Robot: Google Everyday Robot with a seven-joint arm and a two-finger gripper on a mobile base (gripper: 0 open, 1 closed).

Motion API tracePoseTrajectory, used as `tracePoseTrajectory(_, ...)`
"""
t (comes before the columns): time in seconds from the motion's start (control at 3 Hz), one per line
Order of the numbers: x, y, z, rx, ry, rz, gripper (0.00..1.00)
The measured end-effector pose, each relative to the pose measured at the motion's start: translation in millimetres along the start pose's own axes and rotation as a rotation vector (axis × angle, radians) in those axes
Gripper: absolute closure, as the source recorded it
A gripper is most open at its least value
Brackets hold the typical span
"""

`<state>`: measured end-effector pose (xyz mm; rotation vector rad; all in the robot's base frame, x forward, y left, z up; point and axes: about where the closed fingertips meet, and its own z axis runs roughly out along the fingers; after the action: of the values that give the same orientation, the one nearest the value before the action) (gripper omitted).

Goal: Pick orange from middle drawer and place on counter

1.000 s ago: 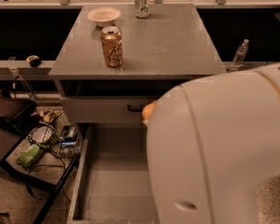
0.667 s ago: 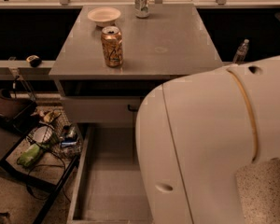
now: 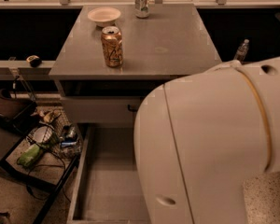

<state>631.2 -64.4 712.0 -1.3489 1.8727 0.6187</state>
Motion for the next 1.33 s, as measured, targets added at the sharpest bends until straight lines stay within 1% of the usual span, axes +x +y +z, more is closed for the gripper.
tracePoseTrajectory(0.33, -20, 29, -25, -0.029, 0.044, -0.001, 1.00)
tracePoseTrajectory(0.67, -54, 43, -71, -0.006, 0.071, -0.057, 1.00)
tracePoseTrajectory(1.0, -88, 20, -135, 0.100, 0.042, -0.140, 1.00)
tracePoseTrajectory(1.33, -134, -30, -182, 0.280, 0.002, -0.183, 1.00)
